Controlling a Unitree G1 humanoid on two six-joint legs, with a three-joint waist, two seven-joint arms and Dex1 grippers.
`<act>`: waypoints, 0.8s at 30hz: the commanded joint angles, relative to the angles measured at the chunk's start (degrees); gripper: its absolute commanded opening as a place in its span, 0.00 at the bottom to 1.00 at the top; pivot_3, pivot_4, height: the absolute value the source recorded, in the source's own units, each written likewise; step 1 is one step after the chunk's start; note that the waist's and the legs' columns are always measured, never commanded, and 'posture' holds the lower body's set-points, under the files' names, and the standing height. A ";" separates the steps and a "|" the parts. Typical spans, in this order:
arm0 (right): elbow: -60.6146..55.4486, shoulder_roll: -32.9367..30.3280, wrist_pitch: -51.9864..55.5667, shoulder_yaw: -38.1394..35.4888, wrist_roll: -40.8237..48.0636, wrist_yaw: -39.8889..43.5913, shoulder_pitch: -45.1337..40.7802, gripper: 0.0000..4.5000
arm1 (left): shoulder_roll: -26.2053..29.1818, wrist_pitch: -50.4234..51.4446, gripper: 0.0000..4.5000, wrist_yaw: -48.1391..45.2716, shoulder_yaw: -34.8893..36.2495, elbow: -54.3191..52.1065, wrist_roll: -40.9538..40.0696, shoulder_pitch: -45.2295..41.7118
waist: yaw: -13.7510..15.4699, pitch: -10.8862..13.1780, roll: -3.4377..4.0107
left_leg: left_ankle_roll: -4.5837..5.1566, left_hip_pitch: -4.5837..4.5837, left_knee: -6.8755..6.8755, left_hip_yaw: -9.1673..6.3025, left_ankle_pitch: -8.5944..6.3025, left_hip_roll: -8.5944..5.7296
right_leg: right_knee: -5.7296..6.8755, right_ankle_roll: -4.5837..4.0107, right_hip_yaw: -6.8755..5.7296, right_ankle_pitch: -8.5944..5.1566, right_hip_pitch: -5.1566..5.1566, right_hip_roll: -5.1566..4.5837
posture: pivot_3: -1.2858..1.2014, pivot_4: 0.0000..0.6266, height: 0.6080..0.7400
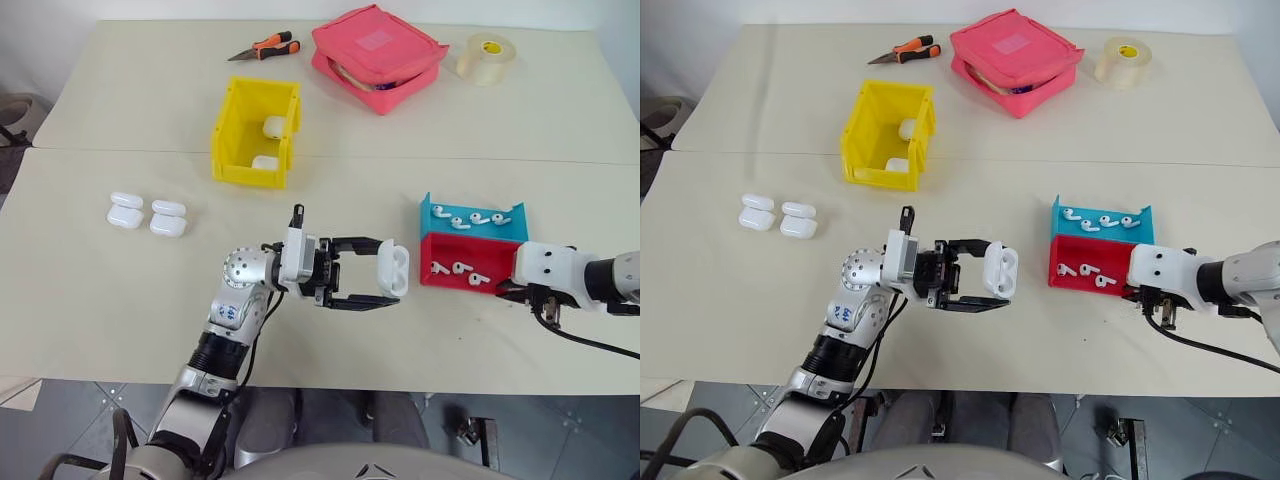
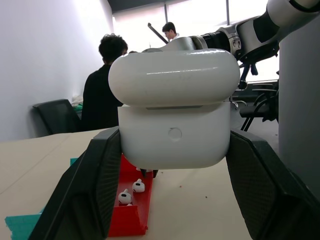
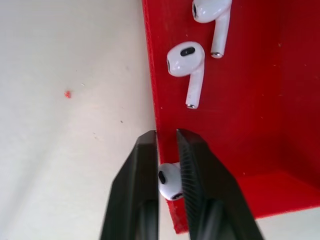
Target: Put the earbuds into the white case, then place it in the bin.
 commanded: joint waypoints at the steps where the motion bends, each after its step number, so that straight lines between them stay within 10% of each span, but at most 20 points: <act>1: 0.29 0.20 -1.57 -0.61 -0.81 0.13 0.33 0.15 | -0.01 -0.49 0.61 -0.34 0.07 -0.42 -0.58 -0.85 | 0.00 0.00 0.00 | 0.00 0.00 0.00 0.00 0.00 0.00 | 0.00 0.00 0.00 0.00 0.00 0.00 | 0.52 0.24 1.00; 19: -0.31 -0.74 -0.15 -4.13 2.79 2.96 -2.00 0.15 | -0.16 -1.05 0.61 -0.05 0.39 0.18 -0.33 -0.90 | 0.01 0.00 0.00 | 0.00 0.00 0.01 0.00 0.00 0.00 | 0.00 0.00 0.00 0.00 0.00 0.00 | 0.52 0.24 1.00; 24: -1.81 0.62 1.29 -5.11 4.81 3.17 -2.91 0.43 | -0.29 -1.23 0.61 -0.02 0.26 0.33 -0.26 -0.73 | -0.03 0.00 0.00 | 0.00 0.00 0.01 -0.01 0.00 0.01 | 0.00 0.00 -0.01 0.00 0.00 0.01 | 0.52 0.24 1.00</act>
